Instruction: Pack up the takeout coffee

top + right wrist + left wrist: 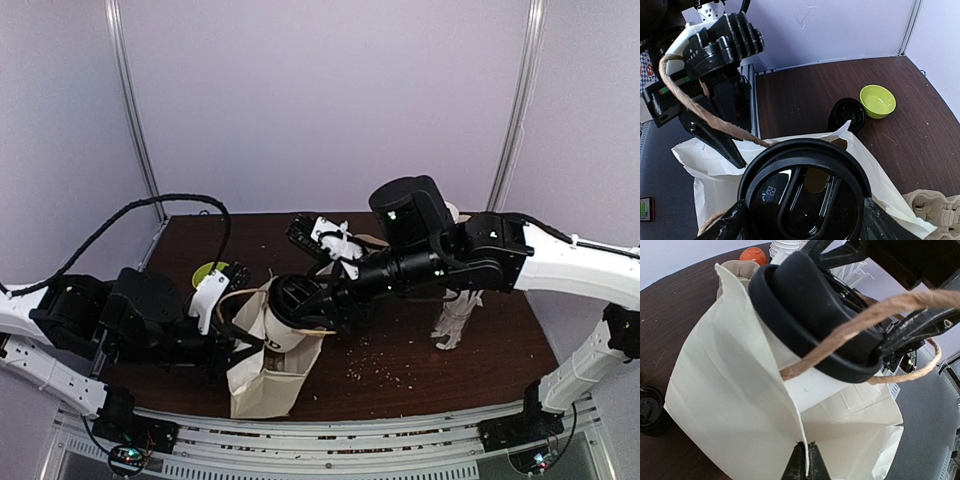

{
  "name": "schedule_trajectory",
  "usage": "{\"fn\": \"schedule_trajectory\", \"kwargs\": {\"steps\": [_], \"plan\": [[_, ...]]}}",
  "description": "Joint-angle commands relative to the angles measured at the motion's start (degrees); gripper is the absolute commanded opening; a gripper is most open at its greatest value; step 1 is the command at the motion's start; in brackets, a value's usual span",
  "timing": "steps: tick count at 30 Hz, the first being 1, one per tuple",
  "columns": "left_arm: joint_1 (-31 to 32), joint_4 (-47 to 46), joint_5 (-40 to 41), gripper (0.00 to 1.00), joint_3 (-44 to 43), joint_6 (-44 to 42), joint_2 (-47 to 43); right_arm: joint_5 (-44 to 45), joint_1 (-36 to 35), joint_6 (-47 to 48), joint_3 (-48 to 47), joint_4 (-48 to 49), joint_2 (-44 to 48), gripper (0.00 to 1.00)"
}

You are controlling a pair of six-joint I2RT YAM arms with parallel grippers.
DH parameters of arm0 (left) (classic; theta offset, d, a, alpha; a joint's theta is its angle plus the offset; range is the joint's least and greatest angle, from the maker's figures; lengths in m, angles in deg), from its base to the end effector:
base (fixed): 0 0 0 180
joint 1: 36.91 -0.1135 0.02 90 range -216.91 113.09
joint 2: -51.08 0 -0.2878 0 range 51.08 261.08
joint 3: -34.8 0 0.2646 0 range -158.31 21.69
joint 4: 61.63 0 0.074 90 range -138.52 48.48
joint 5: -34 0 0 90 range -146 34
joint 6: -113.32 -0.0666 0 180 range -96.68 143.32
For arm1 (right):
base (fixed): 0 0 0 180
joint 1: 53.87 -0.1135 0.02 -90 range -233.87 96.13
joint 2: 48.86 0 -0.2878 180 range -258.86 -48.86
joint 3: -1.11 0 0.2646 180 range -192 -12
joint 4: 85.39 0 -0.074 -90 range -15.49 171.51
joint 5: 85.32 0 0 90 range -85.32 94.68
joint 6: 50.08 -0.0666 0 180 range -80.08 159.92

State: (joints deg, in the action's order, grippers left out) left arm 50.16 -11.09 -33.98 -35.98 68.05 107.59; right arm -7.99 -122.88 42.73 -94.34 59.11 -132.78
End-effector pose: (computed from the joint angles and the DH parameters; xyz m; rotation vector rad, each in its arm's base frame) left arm 0.0365 -0.2255 0.3384 0.6146 2.2101 -0.8743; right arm 0.1210 0.3561 0.3961 -1.3578 1.6161 0.9428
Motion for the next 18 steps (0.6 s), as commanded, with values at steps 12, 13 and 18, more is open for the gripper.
{"fn": "schedule_trajectory", "kwargs": {"steps": [12,13,18], "plan": [[-2.7,-17.5,-1.6,0.0,-1.9,-4.9,-1.5,1.9,-0.2,2.4,-4.3,-10.7,-0.1,0.42],[-3.2,-18.1,-2.2,0.0,-1.4,-4.9,-1.8,1.9,-0.2,2.4,-4.1,-10.8,-0.3,0.42],[-5.6,-21.8,-4.6,0.0,2.1,-4.4,-4.3,4.6,-0.2,2.5,-4.1,-10.8,-0.2,0.42]]}}
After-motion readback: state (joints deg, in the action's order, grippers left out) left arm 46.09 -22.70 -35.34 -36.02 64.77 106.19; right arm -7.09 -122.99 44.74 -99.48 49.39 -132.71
